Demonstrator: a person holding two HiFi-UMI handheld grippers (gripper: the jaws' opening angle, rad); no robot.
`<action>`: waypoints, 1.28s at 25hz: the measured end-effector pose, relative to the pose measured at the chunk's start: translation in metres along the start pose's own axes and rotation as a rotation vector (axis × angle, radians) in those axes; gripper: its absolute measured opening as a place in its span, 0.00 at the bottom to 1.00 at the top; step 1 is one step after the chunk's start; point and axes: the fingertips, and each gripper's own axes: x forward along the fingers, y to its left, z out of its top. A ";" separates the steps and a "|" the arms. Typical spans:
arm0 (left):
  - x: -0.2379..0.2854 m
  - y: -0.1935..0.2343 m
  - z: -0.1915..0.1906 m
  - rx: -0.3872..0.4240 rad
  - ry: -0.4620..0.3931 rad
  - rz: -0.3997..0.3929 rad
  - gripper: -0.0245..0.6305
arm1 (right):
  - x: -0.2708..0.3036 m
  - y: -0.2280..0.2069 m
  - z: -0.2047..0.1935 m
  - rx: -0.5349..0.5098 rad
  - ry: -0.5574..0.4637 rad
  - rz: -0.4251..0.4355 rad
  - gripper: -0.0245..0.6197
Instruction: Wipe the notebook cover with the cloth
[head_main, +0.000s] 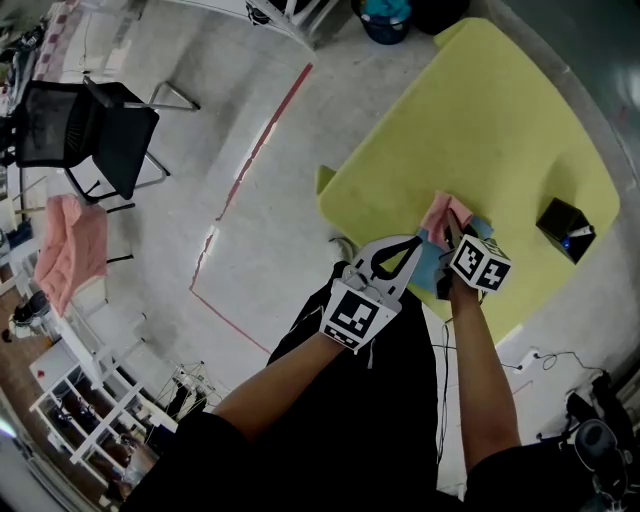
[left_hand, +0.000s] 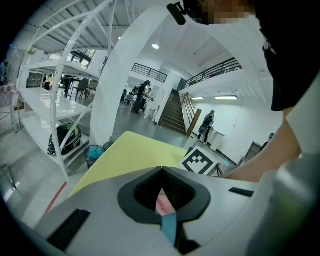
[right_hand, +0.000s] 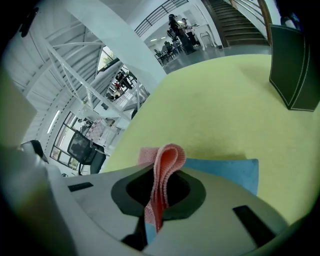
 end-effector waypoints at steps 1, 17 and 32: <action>0.000 -0.001 0.000 0.000 0.001 0.000 0.05 | -0.002 -0.002 0.000 0.000 -0.001 -0.002 0.09; 0.018 -0.014 -0.005 0.023 0.044 0.025 0.05 | -0.023 -0.030 0.004 0.087 -0.053 -0.047 0.09; 0.028 -0.033 -0.013 0.055 0.090 -0.040 0.04 | -0.042 -0.056 -0.003 0.086 -0.059 -0.093 0.09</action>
